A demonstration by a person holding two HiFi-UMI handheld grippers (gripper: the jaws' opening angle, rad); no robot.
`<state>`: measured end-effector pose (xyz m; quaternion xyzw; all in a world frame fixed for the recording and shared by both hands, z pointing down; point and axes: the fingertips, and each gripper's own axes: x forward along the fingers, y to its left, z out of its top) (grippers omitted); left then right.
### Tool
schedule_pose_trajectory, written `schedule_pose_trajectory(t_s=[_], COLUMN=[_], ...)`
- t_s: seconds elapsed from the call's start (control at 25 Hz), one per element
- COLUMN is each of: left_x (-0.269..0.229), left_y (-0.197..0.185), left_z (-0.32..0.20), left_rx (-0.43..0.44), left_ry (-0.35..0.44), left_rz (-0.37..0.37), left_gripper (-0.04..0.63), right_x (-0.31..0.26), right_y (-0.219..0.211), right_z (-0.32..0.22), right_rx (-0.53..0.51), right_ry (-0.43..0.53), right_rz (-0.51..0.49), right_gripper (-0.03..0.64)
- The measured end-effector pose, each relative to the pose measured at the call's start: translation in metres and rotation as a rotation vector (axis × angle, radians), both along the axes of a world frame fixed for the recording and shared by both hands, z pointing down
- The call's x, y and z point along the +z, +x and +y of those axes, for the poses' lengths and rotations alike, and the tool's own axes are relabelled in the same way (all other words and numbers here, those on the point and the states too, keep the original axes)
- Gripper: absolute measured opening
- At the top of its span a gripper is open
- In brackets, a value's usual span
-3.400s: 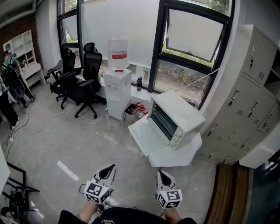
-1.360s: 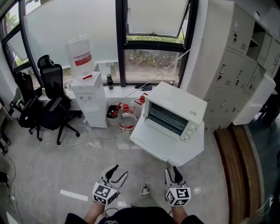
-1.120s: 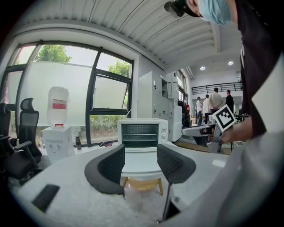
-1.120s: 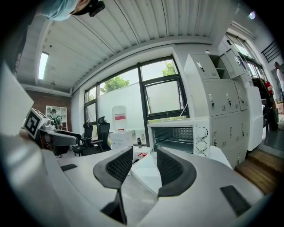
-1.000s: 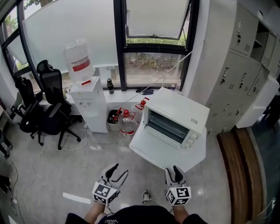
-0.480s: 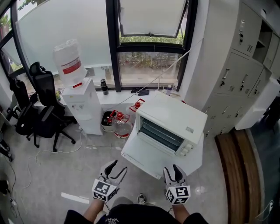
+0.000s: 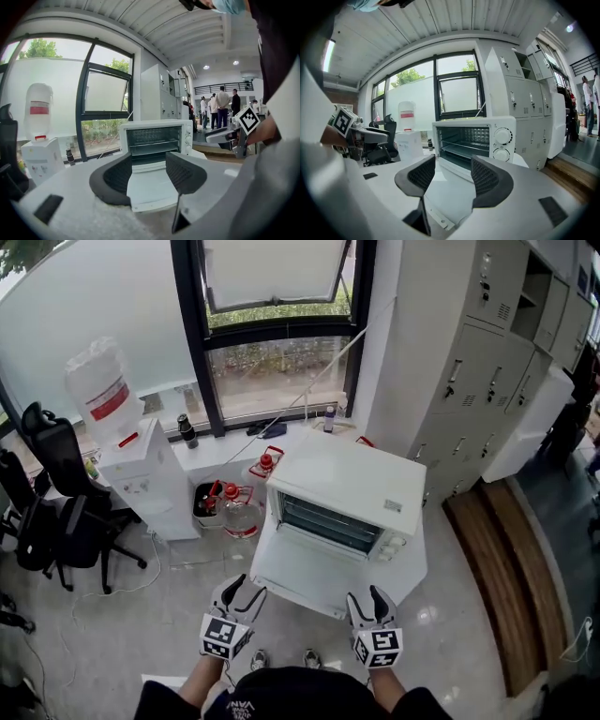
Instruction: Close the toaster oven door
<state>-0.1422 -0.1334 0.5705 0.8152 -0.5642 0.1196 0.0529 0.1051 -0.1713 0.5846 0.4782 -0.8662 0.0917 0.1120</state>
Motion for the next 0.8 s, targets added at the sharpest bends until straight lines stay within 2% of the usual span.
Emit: schedule_pose_trajectory(t_s=[0.2,0.44,0.8], left_x=[0.021,0.055,0.120], left_y=[-0.018,-0.040,-0.048], left_z=[-0.019,-0.033,-0.040], left_rx=[0.074,0.120,0.207], left_ry=[-0.033,-0.069,-0.211], left_rz=[-0.041,-0.092,-0.130], left_gripper=[0.221,0.221,0.221], right_x=[0.031,0.066,0.110], right_y=[-0.004,-0.005,0.004], right_z=[0.014,0.033,0.053], right_rx=[0.088,0.171,0.290], right_ry=[-0.045,-0.098,-0.172], right_rz=[0.027,0.073,0.102], right_gripper=[0.236,0.241,0.239])
